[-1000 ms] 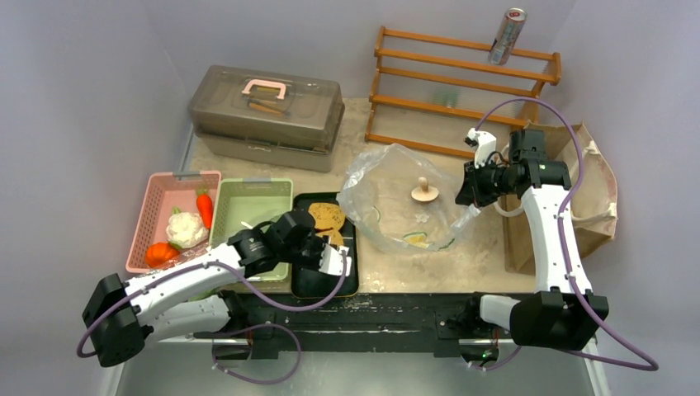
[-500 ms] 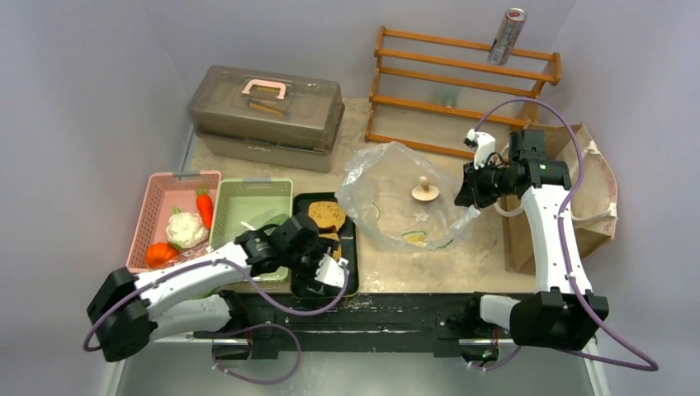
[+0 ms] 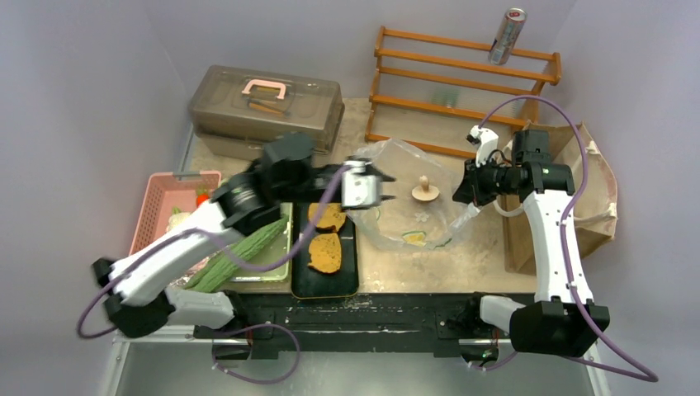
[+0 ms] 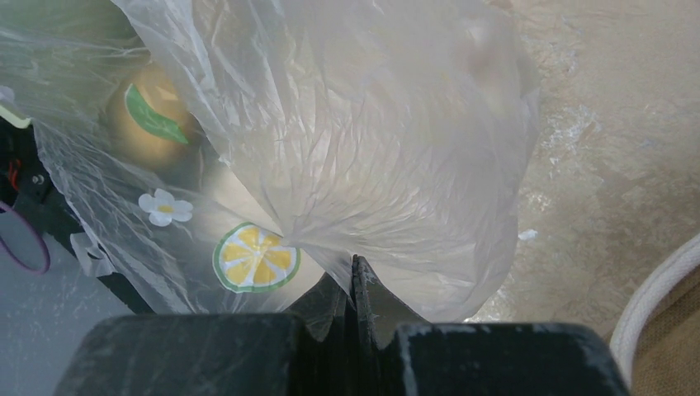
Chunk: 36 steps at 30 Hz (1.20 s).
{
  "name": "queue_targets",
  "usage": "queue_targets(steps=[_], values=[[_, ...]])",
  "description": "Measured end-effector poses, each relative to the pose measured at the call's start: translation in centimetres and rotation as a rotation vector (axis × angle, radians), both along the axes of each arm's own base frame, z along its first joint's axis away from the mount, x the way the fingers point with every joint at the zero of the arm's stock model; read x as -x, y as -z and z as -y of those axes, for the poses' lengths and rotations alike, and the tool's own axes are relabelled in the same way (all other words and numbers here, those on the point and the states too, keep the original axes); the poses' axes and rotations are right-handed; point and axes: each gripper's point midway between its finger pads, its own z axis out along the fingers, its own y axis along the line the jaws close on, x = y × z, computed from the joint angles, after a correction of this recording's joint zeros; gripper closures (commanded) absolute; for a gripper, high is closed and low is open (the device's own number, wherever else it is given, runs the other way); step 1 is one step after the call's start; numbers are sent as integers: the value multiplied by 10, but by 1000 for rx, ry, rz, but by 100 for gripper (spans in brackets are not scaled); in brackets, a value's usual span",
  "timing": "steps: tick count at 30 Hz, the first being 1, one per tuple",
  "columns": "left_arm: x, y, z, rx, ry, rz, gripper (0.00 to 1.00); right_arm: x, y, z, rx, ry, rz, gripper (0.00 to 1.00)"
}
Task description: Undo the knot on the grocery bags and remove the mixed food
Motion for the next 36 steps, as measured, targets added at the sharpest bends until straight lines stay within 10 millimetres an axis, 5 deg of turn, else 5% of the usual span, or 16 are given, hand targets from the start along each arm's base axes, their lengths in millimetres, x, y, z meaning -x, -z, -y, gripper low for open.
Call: queue_targets(steps=[3, 6, 10, 14, 21, 25, 31, 36], values=[[-27, 16, 60, 20, 1, -12, 70, 0, -1, -3, -18, -4, 0, 100], [-58, 84, 115, -56, -28, -58, 84, 1, -3, -6, -35, -10, -3, 100], [-99, 174, 153, -140, -166, -172, 81, 3, -5, -9, -55, -8, -12, 100], [-128, 227, 160, -141, -336, -334, 73, 4, -7, -13, -83, -6, -22, 100], [-174, 226, 153, 46, -580, -527, 67, 6, -7, -17, -119, 13, -47, 100], [-197, 246, 150, 93, -662, -597, 64, 8, -2, -18, -139, 42, -84, 100], [-206, 297, 155, 65, -746, -698, 58, 4, -1, -19, -161, 75, -106, 100], [-207, 310, 161, 71, -768, -741, 50, -1, 4, -19, -174, 93, -137, 100]])
